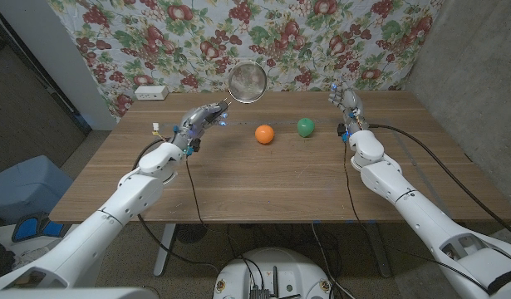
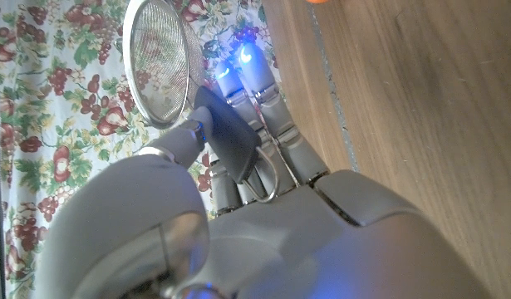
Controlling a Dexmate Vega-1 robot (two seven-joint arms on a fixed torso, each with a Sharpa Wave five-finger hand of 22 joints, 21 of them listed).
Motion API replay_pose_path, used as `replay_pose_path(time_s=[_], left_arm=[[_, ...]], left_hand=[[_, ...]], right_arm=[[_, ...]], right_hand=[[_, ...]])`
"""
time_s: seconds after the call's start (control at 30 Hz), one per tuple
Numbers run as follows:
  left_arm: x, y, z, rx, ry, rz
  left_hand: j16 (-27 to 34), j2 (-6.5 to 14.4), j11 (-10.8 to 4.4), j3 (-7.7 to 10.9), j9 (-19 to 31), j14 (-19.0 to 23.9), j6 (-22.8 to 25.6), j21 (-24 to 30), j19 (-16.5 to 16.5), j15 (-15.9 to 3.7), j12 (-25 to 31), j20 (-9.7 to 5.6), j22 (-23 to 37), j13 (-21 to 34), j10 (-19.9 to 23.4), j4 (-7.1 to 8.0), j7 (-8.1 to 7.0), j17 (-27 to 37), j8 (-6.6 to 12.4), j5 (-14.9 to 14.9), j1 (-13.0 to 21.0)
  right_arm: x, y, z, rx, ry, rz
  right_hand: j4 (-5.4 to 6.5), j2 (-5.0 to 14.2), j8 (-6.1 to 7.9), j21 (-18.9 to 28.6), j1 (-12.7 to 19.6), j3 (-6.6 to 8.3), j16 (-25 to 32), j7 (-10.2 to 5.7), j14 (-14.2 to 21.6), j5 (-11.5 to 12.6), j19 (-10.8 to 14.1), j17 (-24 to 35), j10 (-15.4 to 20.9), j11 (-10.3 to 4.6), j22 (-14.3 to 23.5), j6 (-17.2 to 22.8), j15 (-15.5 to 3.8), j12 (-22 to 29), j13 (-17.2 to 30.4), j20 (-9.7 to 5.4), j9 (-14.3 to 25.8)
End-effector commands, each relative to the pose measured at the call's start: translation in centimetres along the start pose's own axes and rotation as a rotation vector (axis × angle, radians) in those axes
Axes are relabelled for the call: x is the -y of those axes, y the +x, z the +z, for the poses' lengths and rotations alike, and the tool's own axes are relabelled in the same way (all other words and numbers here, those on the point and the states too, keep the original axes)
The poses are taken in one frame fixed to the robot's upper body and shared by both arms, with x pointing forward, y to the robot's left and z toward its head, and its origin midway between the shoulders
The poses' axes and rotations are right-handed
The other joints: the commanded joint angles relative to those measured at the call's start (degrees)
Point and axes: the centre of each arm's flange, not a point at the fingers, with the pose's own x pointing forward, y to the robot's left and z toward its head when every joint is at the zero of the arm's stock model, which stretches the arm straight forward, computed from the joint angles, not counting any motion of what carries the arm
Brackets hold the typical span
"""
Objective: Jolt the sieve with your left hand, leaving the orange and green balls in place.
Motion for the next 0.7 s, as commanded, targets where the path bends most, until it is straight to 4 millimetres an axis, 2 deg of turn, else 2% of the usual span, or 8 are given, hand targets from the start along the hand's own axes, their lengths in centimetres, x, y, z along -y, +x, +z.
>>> replay_pose_path(time_s=[0.03,0.27,0.7], left_arm=[[-0.12,-1.30,-0.77,-0.145,-0.034,0.171],[-0.11,-1.76,-0.87,-0.252,-0.020,0.257],[-0.10,-1.47,-0.70,-0.373,0.016,0.266]], left_hand=[[0.38,0.39,-5.08,0.16,-0.06,2.32,6.22,0.68,0.40,-2.37,-0.05,-2.21,0.18,0.07,5.64,-0.38,4.54,0.20,0.00,0.26,0.76],[0.41,0.22,-4.24,0.21,-0.18,2.52,6.62,1.06,0.63,-2.27,-0.06,-2.00,0.16,0.08,5.81,-0.64,5.13,0.15,-0.06,0.13,1.00],[0.19,0.09,-3.84,0.46,-0.38,2.35,6.67,1.55,0.85,-2.11,-0.28,-1.34,0.11,0.05,5.61,-0.83,6.12,-0.04,-0.33,0.02,1.31]], right_arm=[[0.22,-0.07,-0.12,0.000,0.003,0.001],[0.35,-0.15,-0.24,-0.002,0.003,0.002],[0.58,-0.38,-0.22,0.001,0.002,-0.003]], right_hand=[[-0.15,0.39,-0.07,0.07,-0.03,0.45,-0.31,0.33,-0.10,0.31,-0.15,0.15,0.10,0.17,0.34,0.20,0.26,0.02,0.15,0.09,0.10],[-0.18,0.38,-0.09,0.08,-0.06,0.55,-0.34,0.34,-0.06,0.31,-0.13,0.16,0.08,0.17,0.34,0.20,0.37,0.02,0.09,0.12,0.10],[-0.23,0.36,-0.11,0.08,-0.13,0.72,-0.41,0.36,-0.07,0.31,-0.19,0.18,0.09,0.24,0.34,0.24,0.36,0.02,0.00,0.14,0.10]])
